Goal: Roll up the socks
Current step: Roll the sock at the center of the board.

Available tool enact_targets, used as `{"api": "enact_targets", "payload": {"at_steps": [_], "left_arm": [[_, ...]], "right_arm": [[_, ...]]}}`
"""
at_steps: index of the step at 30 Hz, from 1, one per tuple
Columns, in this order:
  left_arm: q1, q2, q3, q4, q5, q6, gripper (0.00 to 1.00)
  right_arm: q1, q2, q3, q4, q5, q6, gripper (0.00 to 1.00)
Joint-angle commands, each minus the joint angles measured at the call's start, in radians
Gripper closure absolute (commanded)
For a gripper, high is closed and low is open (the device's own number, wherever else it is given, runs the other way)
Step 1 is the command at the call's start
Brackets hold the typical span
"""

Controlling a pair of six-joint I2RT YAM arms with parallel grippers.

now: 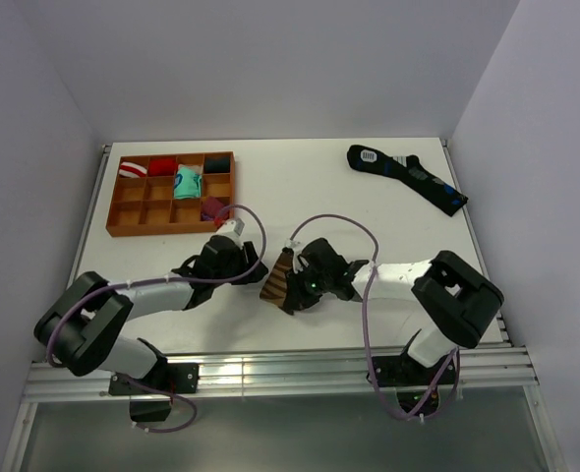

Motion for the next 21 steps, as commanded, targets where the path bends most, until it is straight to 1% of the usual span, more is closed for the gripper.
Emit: {"api": "enact_targets", "payload": {"at_steps": [1,5,6,8,10,15,17,20,21], "left_arm": [[-0.011,-0.078,-0.047,0.131,-0.053,-0.008,0.45],[-0.068,-0.132,-0.081,0.166,-0.132,0.030,0.43],[-0.101,-0.136,-0.084,0.171,-0.153,0.036,0.41],[-0.147,-0.147,-0.098,0.198,-0.199,0.044,0.41],[-0.169,-0.158,-0.131,0.250,-0.230,0.043,0.41],[-0.180,-0.187,-0.201,0.362,-0.235,0.052,0.40],[-0.181,-0.188,-0.224,0.413,-0.233,0.072,0.40],[-0.193,-0.182,-0.260,0.482,-0.226,0.099,0.39],[-0.200,-0.178,-0.279,0.537,-0.227,0.105,0.38]], "right_arm": [[-0.039,0.026,-0.032,0.040,-0.109,0.054,0.90],[-0.127,0.049,-0.050,0.082,-0.237,0.106,0.90],[-0.142,0.056,-0.055,0.093,-0.270,0.117,0.91],[-0.176,0.072,-0.059,0.113,-0.331,0.143,0.91],[-0.194,0.087,-0.065,0.148,-0.395,0.177,0.91],[-0.256,0.148,-0.087,0.209,-0.492,0.243,0.91],[-0.273,0.162,-0.111,0.273,-0.538,0.290,0.91],[-0.299,0.173,-0.131,0.323,-0.561,0.329,0.91],[-0.302,0.173,-0.133,0.326,-0.563,0.329,0.91]]}}
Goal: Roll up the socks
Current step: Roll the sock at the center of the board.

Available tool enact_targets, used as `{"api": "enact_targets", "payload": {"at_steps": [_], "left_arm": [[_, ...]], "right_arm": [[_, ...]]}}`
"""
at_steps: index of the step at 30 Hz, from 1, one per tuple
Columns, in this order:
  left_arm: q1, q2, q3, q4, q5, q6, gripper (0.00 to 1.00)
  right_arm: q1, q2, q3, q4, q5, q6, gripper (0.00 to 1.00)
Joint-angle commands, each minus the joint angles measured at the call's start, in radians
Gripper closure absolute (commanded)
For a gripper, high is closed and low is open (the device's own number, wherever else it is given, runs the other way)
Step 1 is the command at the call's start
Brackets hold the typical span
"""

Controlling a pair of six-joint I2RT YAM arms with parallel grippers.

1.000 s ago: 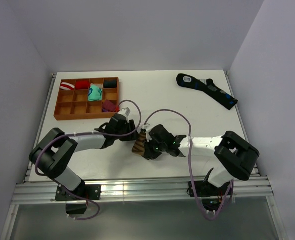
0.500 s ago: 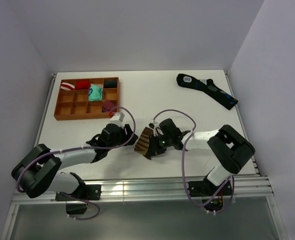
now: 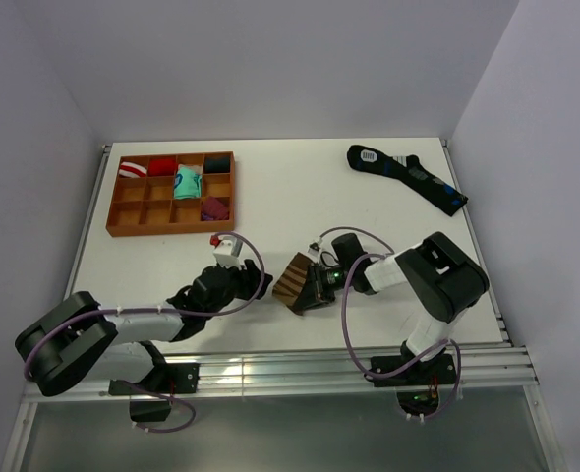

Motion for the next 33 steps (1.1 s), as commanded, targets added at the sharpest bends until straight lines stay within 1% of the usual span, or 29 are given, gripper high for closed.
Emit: {"api": "enact_targets", "payload": {"at_steps": [1,6,10,16,20,25,28,33], "left_arm": [[-0.026,-0.006,-0.037,0.194,-0.021,0.052,0.38],[-0.060,0.043,-0.070,0.300,0.009,0.080,0.36],[-0.071,0.049,-0.103,0.361,0.036,0.091,0.35],[-0.092,0.110,-0.070,0.346,0.054,0.120,0.34],[-0.129,0.151,-0.027,0.306,0.017,0.135,0.35],[-0.140,0.155,-0.008,0.292,-0.004,0.138,0.35],[-0.141,0.177,0.035,0.228,-0.027,0.155,0.35],[-0.152,0.217,0.081,0.199,-0.047,0.160,0.37]], "right_arm": [[-0.026,0.013,-0.022,0.077,-0.066,0.060,0.91],[-0.049,0.019,-0.019,0.040,-0.059,0.057,0.91],[-0.060,0.035,-0.022,0.066,-0.072,0.082,0.91],[-0.083,0.054,-0.048,0.108,-0.075,0.116,0.92],[-0.095,0.054,-0.064,0.106,-0.066,0.114,0.92],[-0.109,0.051,-0.067,0.086,-0.059,0.099,0.93],[-0.112,0.053,-0.071,0.088,-0.062,0.097,0.93],[-0.120,0.050,-0.079,0.088,-0.064,0.097,0.93]]}}
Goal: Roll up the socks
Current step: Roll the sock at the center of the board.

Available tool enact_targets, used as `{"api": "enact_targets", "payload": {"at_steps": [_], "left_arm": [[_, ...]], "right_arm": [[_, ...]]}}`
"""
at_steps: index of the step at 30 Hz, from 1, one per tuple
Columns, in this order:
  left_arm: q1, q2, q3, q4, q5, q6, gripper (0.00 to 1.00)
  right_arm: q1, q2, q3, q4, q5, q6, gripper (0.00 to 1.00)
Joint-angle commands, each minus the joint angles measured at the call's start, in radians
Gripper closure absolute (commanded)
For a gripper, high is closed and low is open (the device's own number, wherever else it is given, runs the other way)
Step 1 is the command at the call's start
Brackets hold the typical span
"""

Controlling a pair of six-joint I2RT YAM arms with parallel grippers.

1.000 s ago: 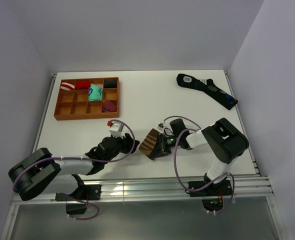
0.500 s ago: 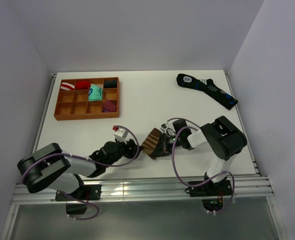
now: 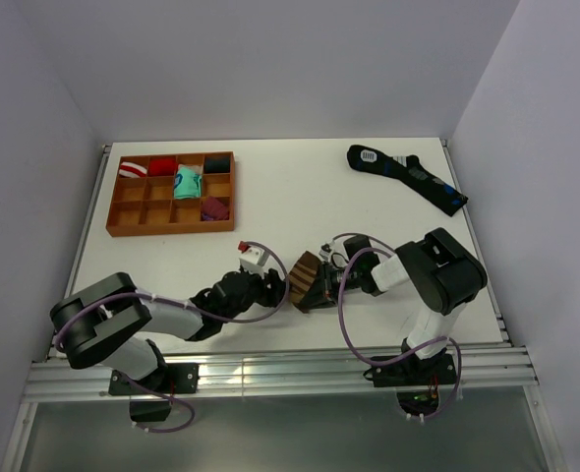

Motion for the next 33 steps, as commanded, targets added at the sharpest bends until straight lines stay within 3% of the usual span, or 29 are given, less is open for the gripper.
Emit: {"api": "enact_targets", "payload": {"at_steps": [1,10,16,24,33], "left_arm": [[-0.013,0.025,0.041,-0.013,-0.029,0.028,0.37],[-0.033,0.050,0.076,-0.053,-0.081,0.033,0.38],[-0.039,-0.018,0.005,0.013,-0.084,0.001,0.34],[-0.039,0.022,-0.039,0.098,-0.050,-0.053,0.34],[-0.039,0.083,0.037,0.042,-0.047,-0.026,0.35]], "right_arm": [[-0.015,0.003,-0.019,-0.007,0.024,-0.014,0.93],[-0.024,0.003,-0.020,-0.009,0.026,-0.019,0.94],[-0.027,0.008,-0.020,-0.015,0.032,-0.019,0.94],[-0.035,0.019,-0.031,0.000,0.031,-0.002,0.98],[-0.040,0.014,-0.034,-0.012,0.034,-0.011,0.99]]}}
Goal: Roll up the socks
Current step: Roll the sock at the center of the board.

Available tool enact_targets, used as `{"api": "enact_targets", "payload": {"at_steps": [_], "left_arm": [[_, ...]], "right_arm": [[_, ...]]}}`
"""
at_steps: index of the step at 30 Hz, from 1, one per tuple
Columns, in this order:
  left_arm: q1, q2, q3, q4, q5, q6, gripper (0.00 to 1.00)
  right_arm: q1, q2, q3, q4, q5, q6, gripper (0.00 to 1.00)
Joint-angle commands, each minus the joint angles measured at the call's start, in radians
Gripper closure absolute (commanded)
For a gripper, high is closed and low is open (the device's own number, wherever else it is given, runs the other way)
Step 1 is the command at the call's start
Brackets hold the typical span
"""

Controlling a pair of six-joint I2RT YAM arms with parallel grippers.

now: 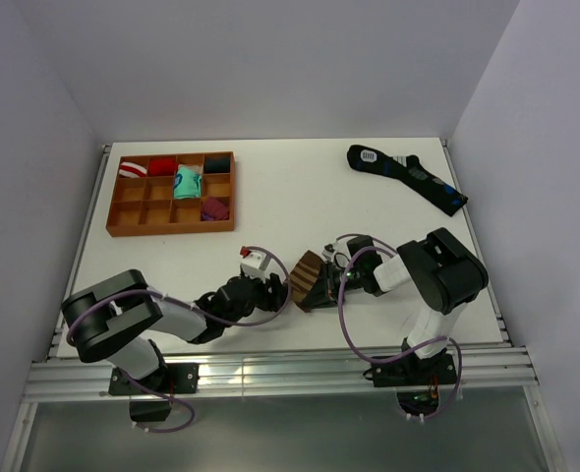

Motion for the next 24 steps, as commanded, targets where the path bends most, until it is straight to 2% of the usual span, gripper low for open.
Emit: {"api": "enact_targets", "payload": {"at_steps": [1,20,24], "left_arm": [[-0.007,0.026,0.055,0.012,0.005,0.007,0.35],[-0.009,0.150,0.173,-0.131,-0.047,-0.028,0.39],[-0.012,0.171,0.196,-0.166,-0.082,-0.048,0.44]], "right_arm": [[-0.011,0.014,-0.018,-0.019,0.046,-0.015,0.99],[-0.013,0.020,-0.018,-0.023,0.042,-0.019,0.99],[-0.013,0.015,-0.012,-0.052,0.061,-0.038,0.99]]}}
